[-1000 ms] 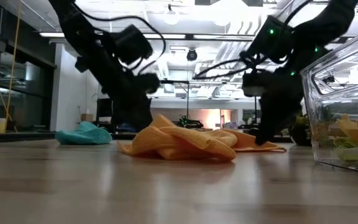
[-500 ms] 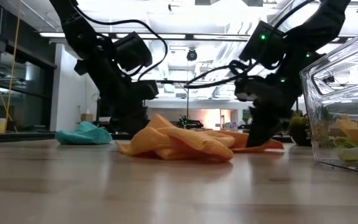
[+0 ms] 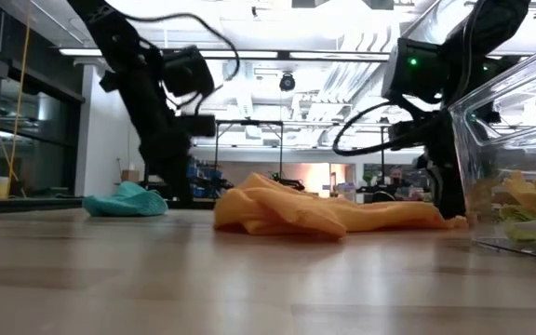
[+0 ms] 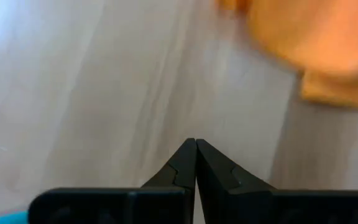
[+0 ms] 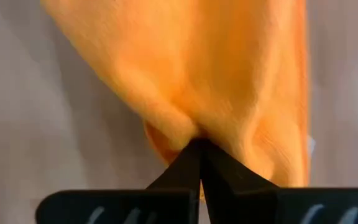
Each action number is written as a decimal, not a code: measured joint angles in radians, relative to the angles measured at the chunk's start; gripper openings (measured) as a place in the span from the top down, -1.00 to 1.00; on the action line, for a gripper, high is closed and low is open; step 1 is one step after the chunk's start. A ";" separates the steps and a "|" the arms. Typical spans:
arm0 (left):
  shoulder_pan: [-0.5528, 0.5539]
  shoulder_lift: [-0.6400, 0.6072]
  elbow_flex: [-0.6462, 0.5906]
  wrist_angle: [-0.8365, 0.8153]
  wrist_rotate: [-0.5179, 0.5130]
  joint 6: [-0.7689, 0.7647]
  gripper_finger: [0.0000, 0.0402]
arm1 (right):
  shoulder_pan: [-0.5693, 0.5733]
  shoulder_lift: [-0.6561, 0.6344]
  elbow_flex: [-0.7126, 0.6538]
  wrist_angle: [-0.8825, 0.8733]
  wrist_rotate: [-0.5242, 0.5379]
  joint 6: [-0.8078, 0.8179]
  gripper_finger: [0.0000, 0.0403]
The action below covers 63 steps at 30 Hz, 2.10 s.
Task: Fold microfiber towels
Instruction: Fold the orange microfiber cloth
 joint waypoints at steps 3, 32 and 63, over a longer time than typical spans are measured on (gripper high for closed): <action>-0.003 -0.043 0.001 0.002 0.009 -0.010 1.00 | -0.013 -0.049 -0.007 -0.037 0.031 0.000 1.00; -0.111 -0.134 0.002 0.353 0.028 -0.508 1.00 | -0.270 -0.442 -0.244 0.036 -0.013 0.830 0.23; -0.116 -0.184 0.003 0.442 0.049 -0.579 1.00 | -0.178 -0.388 -0.127 0.186 -0.033 0.825 0.99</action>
